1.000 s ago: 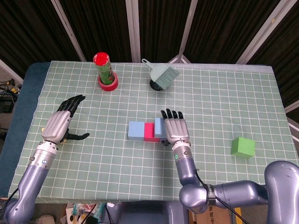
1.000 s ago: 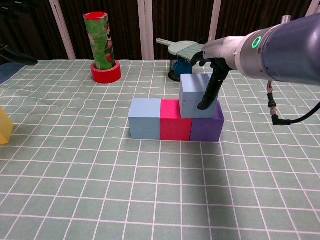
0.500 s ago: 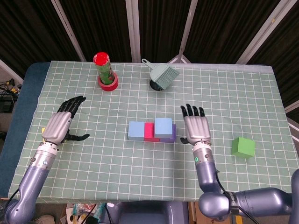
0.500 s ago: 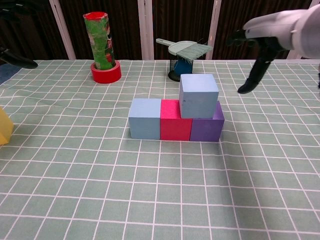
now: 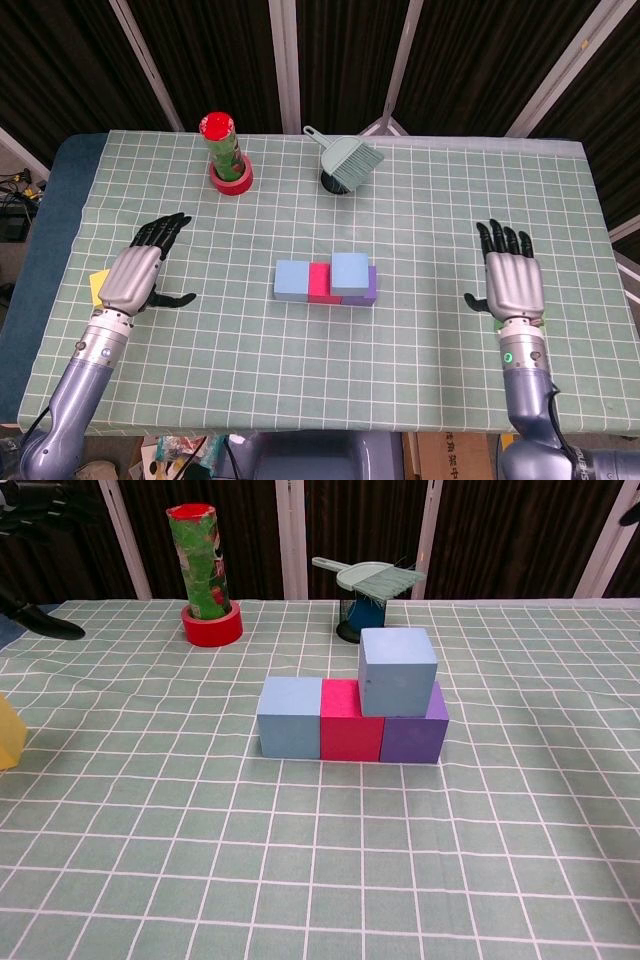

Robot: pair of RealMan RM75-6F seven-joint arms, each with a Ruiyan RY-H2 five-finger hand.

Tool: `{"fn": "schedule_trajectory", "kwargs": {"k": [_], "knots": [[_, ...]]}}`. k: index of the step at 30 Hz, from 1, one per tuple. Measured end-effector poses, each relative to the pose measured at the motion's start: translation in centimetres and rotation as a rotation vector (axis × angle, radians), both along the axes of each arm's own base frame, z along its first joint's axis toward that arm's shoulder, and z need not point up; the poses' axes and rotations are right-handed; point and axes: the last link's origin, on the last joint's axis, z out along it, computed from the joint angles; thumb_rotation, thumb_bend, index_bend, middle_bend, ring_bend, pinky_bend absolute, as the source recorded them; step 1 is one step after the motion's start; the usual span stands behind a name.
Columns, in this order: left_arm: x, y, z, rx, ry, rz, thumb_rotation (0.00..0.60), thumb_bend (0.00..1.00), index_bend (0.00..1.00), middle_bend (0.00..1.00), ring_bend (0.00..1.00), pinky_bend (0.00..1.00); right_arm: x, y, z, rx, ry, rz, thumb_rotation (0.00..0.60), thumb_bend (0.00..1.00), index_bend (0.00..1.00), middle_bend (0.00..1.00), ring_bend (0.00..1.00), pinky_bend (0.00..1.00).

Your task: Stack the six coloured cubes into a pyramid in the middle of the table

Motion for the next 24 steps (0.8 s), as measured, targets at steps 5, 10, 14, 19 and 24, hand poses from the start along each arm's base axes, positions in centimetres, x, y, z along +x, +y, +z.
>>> {"fn": "schedule_trajectory", "kwargs": {"k": [5, 10, 14, 19, 24], "knots": [[-0.5, -0.4, -0.6, -0.005, 0.03, 0.014, 0.6, 0.08, 0.0, 0.02, 0.0, 0.0, -4.2, 1.8, 1.6, -0.058, 0.042, -0.005, 0.6, 0.21, 0.0, 0.0, 0.0, 0.0], [-1.7, -1.0, -0.9, -0.004, 0.048, 0.064, 0.6, 0.08, 0.0, 0.02, 0.0, 0.0, -7.8, 3.5, 2.8, -0.1, 0.04, -0.029, 0.6, 0.21, 0.0, 0.0, 0.0, 0.0], [-2.7, -1.6, -0.6, 0.015, 0.08, 0.109, 0.6, 0.08, 0.0, 0.02, 0.0, 0.0, -9.2, 4.1, 3.4, -0.109, 0.031, -0.021, 0.6, 0.21, 0.0, 0.0, 0.0, 0.0], [-4.5, -2.4, -0.3, 0.048, 0.146, 0.172, 0.6, 0.08, 0.0, 0.01, 0.0, 0.0, -9.8, 4.3, 3.6, -0.098, 0.014, -0.001, 0.6, 0.21, 0.0, 0.0, 0.0, 0.0], [-7.0, -2.9, -0.3, 0.065, 0.224, 0.251, 0.6, 0.08, 0.0, 0.01, 0.0, 0.0, -9.6, 4.2, 3.4, -0.081, -0.03, 0.014, 0.6, 0.21, 0.0, 0.0, 0.0, 0.0]]}}
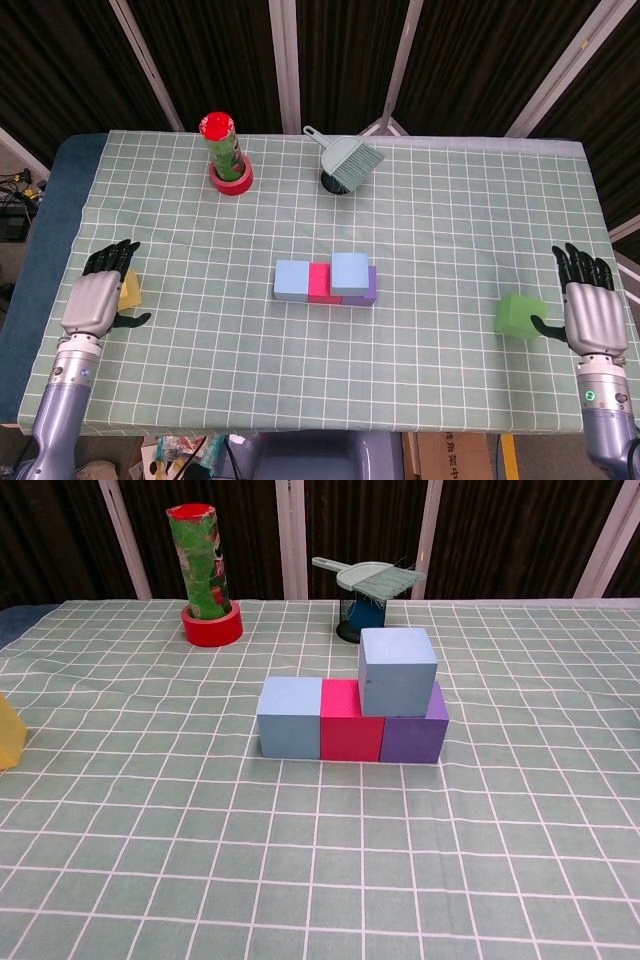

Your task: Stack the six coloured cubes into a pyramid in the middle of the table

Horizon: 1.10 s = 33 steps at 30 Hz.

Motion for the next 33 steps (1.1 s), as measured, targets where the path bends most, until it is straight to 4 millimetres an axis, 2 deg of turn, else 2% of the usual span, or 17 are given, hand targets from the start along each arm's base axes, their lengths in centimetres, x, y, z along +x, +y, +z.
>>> {"fn": "schedule_trajectory", "kwargs": {"k": [9, 17, 24, 33], "knots": [[-4.1, 0.6, -0.4, 0.031, 0.102, 0.135, 0.6, 0.08, 0.0, 0.01, 0.0, 0.0, 0.5, 0.3, -0.2, 0.016, -0.037, 0.01, 0.6, 0.21, 0.0, 0.0, 0.0, 0.0], [-7.0, 1.5, 0.4, 0.052, 0.195, 0.207, 0.6, 0.1, 0.0, 0.02, 0.0, 0.0, 0.4, 0.3, -0.2, 0.013, -0.05, 0.008, 0.6, 0.21, 0.0, 0.0, 0.0, 0.0], [-8.4, 2.6, 0.5, 0.036, 0.234, 0.23, 0.6, 0.1, 0.0, 0.02, 0.0, 0.0, 0.2, 0.2, -0.4, 0.013, -0.056, 0.001, 0.6, 0.21, 0.0, 0.0, 0.0, 0.0], [-8.7, 4.1, -1.4, 0.002, 0.233, 0.218, 0.6, 0.1, 0.0, 0.02, 0.0, 0.0, 0.2, 0.3, -0.2, 0.003, -0.061, 0.0, 0.6, 0.21, 0.0, 0.0, 0.0, 0.0]]}}
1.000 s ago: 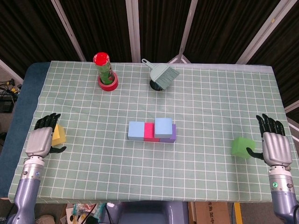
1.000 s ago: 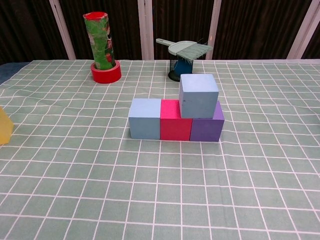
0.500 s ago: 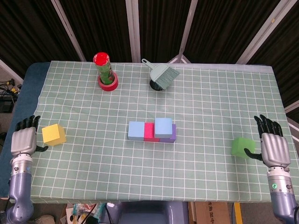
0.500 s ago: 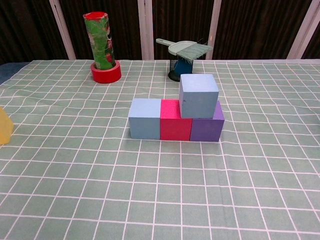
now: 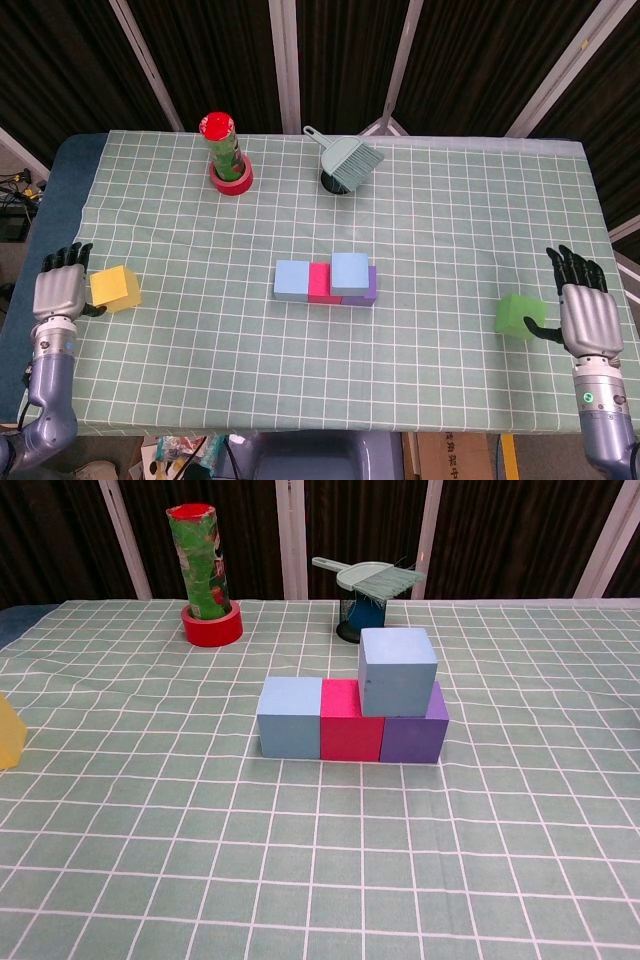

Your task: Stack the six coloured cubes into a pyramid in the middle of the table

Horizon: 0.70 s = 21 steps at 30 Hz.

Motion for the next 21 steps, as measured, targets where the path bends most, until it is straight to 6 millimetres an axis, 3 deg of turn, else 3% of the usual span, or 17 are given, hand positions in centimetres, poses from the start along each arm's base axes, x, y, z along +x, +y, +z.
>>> {"fn": "schedule_trajectory", "kwargs": {"k": [8, 21], "knots": [[-0.6, 0.3, -1.0, -0.01, -0.006, 0.004, 0.6, 0.13, 0.0, 0.02, 0.0, 0.0, 0.0, 0.1, -0.1, 0.004, -0.008, -0.006, 0.6, 0.21, 0.0, 0.0, 0.0, 0.0], [-1.2, 2.2, -0.1, -0.008, 0.042, -0.015, 0.6, 0.14, 0.0, 0.02, 0.0, 0.0, -0.3, 0.2, -0.6, 0.011, -0.002, -0.013, 0.6, 0.21, 0.0, 0.0, 0.0, 0.0]]}}
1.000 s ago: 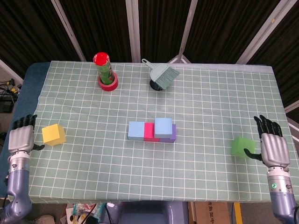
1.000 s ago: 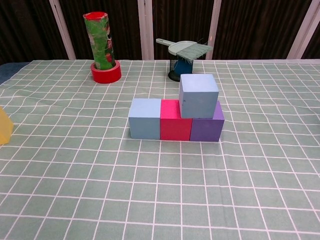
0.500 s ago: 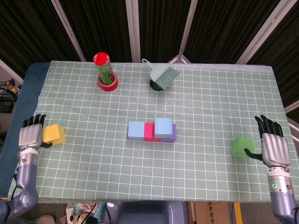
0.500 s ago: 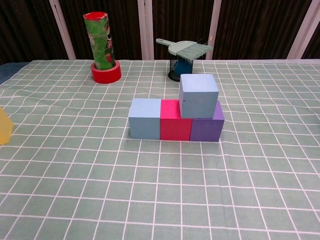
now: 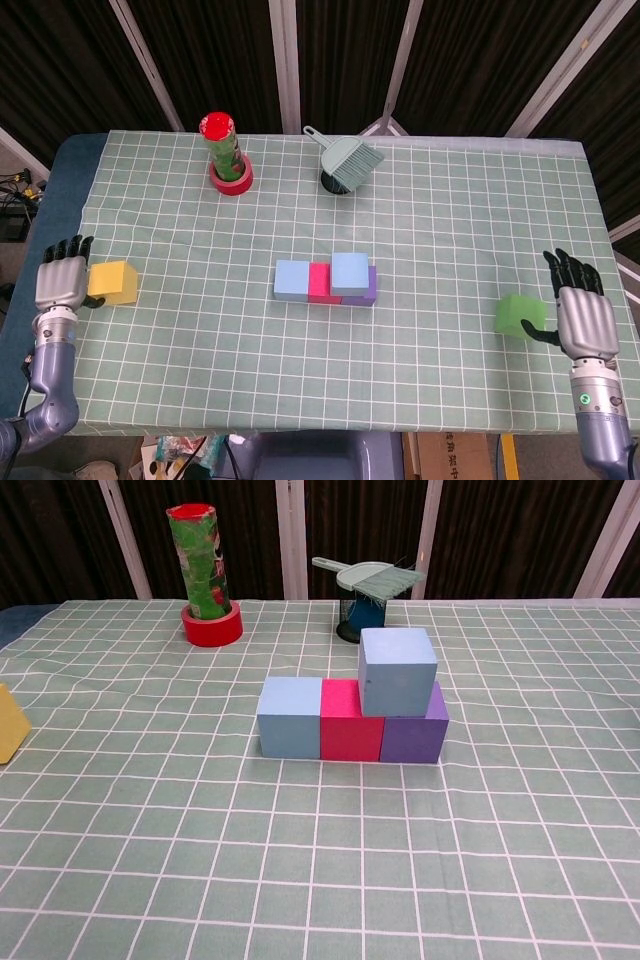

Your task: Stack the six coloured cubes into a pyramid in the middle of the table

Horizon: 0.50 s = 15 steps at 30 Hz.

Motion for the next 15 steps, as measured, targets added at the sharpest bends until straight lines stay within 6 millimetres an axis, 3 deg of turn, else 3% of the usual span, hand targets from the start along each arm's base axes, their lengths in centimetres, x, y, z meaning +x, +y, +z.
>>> {"fn": "schedule_trajectory", "kwargs": {"k": [4, 10, 15], "knots": [[0.07, 0.69, -0.1, -0.007, 0.003, -0.007, 0.6, 0.14, 0.0, 0.08, 0.0, 0.0, -0.12, 0.08, -0.18, 0.002, 0.002, -0.006, 0.6, 0.21, 0.0, 0.0, 0.0, 0.0], [0.2, 1.05, -0.44, -0.026, -0.014, -0.008, 0.6, 0.14, 0.0, 0.27, 0.0, 0.0, -0.15, 0.09, -0.21, 0.003, 0.006, -0.007, 0.6, 0.21, 0.0, 0.0, 0.0, 0.0], [0.36, 1.02, -0.62, -0.026, -0.039, -0.008, 0.6, 0.14, 0.0, 0.28, 0.0, 0.0, -0.16, 0.08, -0.21, 0.003, 0.005, -0.006, 0.6, 0.21, 0.0, 0.0, 0.0, 0.0]]}}
